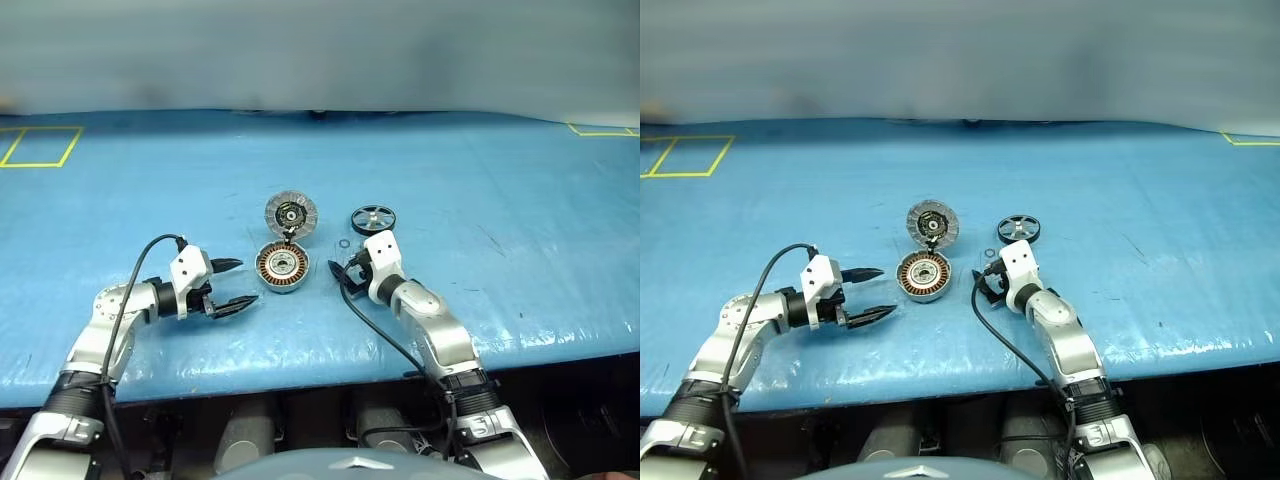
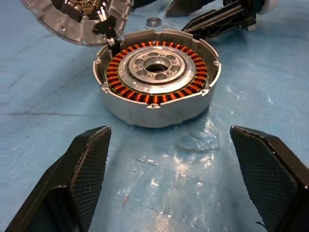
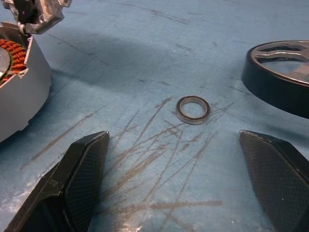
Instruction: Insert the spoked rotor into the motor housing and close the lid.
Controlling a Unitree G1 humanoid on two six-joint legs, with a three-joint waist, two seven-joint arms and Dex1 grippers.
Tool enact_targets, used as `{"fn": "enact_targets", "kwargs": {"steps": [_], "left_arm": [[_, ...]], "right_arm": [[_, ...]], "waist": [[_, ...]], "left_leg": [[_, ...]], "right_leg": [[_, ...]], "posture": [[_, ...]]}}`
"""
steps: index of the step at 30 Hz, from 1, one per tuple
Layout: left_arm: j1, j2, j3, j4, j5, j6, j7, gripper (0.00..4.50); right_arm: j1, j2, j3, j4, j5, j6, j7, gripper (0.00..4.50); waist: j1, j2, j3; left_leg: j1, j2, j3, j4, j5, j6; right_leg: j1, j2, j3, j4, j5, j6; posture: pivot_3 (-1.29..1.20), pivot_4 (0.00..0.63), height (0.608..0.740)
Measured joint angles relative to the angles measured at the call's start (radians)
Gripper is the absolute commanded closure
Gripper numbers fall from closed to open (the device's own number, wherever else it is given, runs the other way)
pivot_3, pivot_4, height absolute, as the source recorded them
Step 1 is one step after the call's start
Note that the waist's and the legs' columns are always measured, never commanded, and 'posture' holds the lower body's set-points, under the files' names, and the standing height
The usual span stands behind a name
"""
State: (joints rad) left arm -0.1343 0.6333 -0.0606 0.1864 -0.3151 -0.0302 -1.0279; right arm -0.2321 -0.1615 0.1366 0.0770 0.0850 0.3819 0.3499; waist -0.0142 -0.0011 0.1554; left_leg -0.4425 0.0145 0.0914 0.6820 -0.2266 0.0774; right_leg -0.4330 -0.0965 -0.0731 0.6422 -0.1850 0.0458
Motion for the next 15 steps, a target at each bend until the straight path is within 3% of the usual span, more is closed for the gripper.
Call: {"fn": "enact_targets", "kwargs": {"steps": [12,15], "left_arm": [[0.109,-0.123,0.048,-0.003,0.004,-0.136,0.093,0.31],[0.117,-0.131,0.048,-0.003,0.008,-0.142,0.108,0.28]], "right_arm": [[-0.102,0.030,-0.014,0.189,-0.007,-0.101,0.021,0.00],[-0.129,0.039,-0.016,0.242,-0.022,-0.137,0.013,0.92]], "waist": [[-0.006,0.000,0.000],[-0.009,0.000,0.000]], "left_leg": [[0.005,0.005,0.000,0.000,-0.001,0.002],[0.005,0.006,0.001,-0.001,-0.001,0.002]], "right_leg": [[0.003,-0.001,0.000,0.000,0.000,0.001],[0.003,-0.001,-0.001,0.000,0.000,0.000]], "posture": [[0.00,0.150,0.740],[0.00,0.150,0.740]]}}
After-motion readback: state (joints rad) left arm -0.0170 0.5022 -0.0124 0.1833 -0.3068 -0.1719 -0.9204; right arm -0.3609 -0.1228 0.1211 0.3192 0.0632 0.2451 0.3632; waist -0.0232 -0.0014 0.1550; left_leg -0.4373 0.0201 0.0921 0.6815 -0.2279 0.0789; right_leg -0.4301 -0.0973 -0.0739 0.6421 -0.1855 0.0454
